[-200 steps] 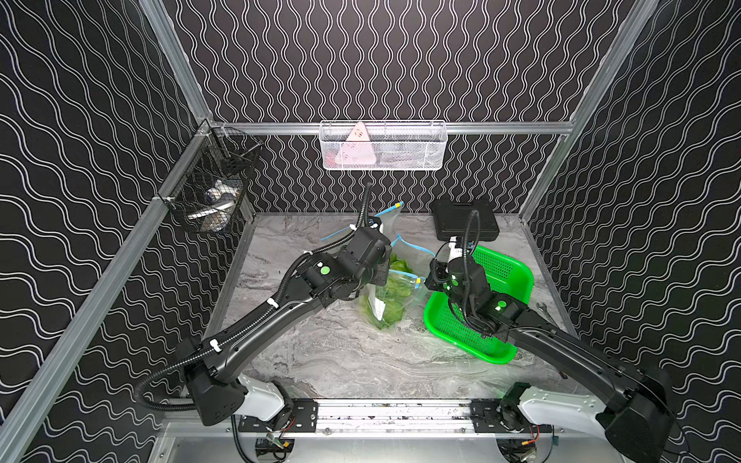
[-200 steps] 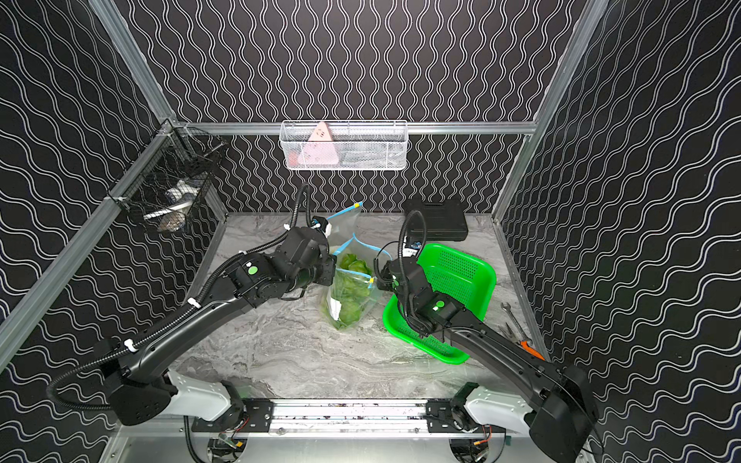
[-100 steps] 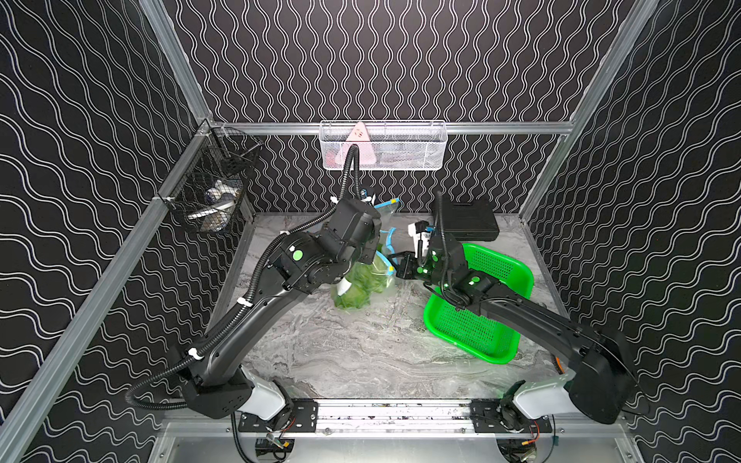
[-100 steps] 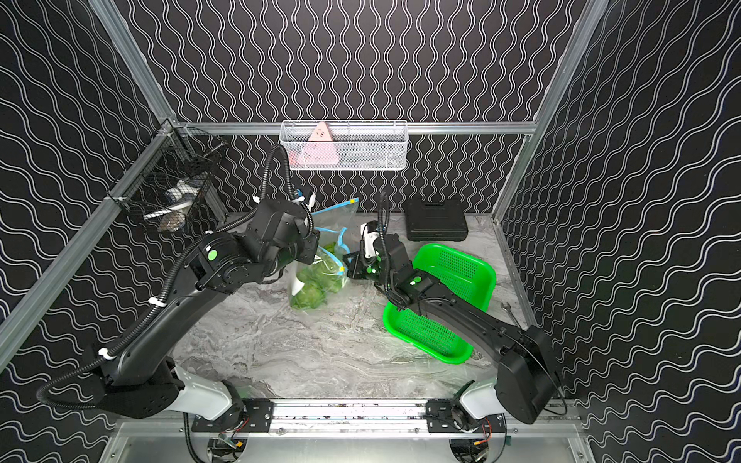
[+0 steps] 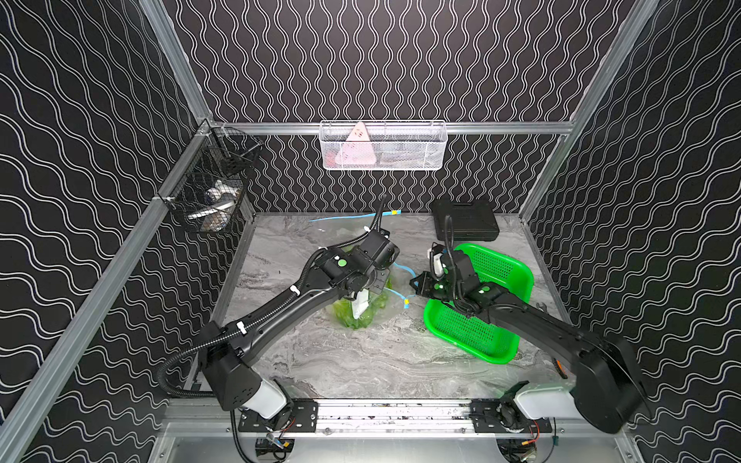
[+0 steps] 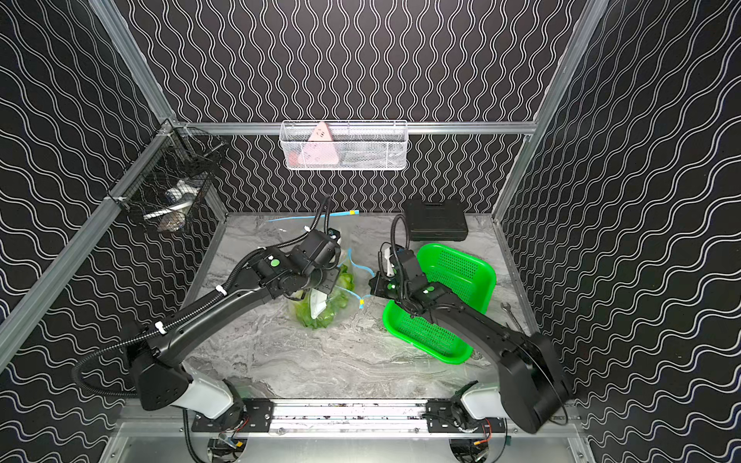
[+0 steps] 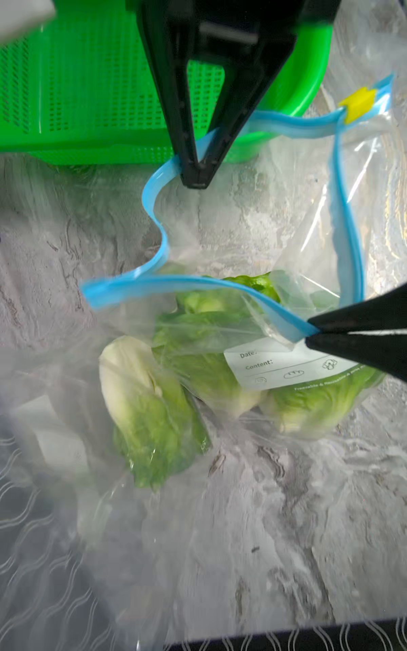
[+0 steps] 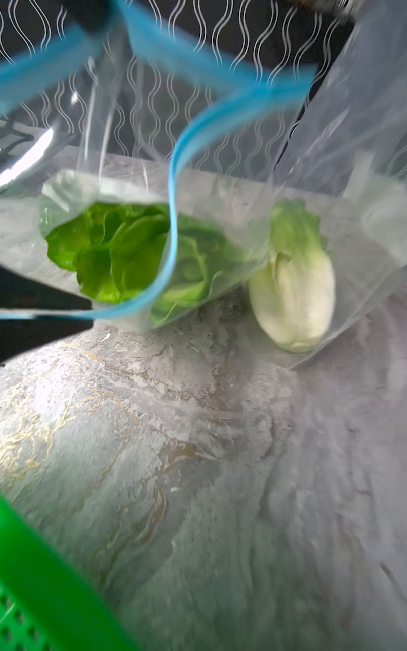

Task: Open the zip-top bag and take out the chinese cabbages
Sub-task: Open the zipper of the food storage bag at the center of the board, then pick up the Chinese cabbage from the zipper food storage bag.

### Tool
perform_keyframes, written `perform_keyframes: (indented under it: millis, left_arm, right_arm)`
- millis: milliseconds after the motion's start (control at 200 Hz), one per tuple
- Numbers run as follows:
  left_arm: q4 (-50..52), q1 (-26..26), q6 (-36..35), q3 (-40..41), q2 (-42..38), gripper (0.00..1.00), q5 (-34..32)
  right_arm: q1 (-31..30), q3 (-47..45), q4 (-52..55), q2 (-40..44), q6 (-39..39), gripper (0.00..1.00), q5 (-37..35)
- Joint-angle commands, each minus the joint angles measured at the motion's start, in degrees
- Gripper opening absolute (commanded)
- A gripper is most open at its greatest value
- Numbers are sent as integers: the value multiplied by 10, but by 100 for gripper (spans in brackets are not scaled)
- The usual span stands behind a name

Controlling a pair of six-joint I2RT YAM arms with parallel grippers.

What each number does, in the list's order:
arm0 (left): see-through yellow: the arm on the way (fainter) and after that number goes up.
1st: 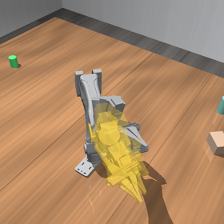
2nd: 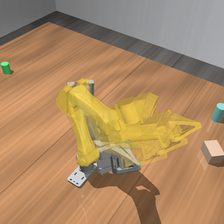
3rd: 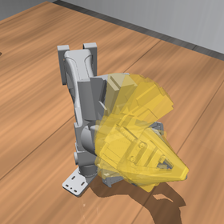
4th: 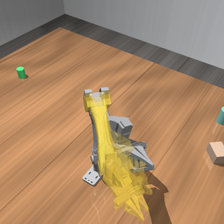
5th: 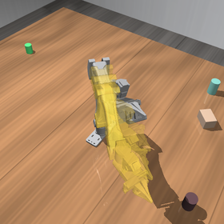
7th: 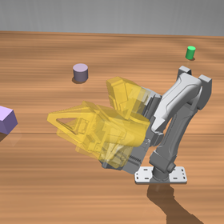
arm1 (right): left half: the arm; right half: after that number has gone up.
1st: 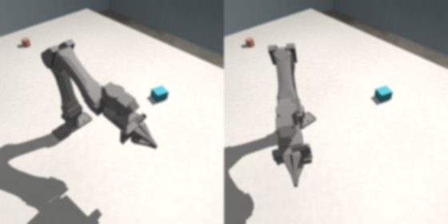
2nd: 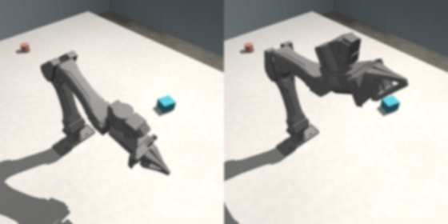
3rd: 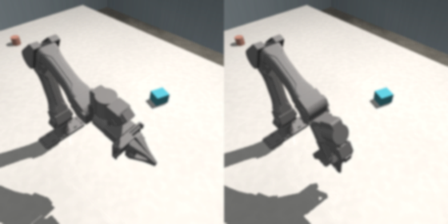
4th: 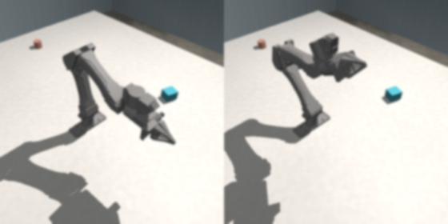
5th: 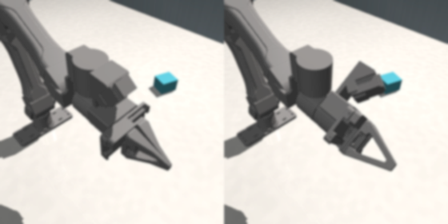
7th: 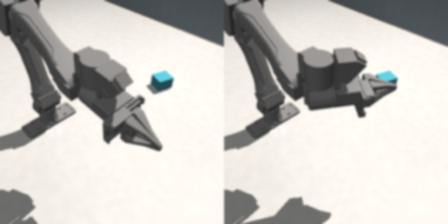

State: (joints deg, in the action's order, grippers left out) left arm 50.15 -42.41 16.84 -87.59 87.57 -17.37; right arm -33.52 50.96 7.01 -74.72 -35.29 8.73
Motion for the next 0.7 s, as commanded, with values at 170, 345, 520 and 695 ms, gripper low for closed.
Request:
perform_keyframes:
  millis: [170, 345, 520, 695]
  left_arm:
    - [-43, 1, 25, -4, 5, 0, 48]
    - [-54, 1, 37, -4, 7, 0, 62]
    - [-58, 0, 41, -11, 7, 0, 67]
    - [-63, 0, 48, -8, 3, 0, 88]
  right_arm:
    - [3, 24, -14, 74, 64, 34, 22]
    - [2, 52, -46, 1, -3, 34, 143]
    - [1, 33, -78, -54, -57, 30, 154]
    - [-1, 33, -126, -120, -87, 31, 193]
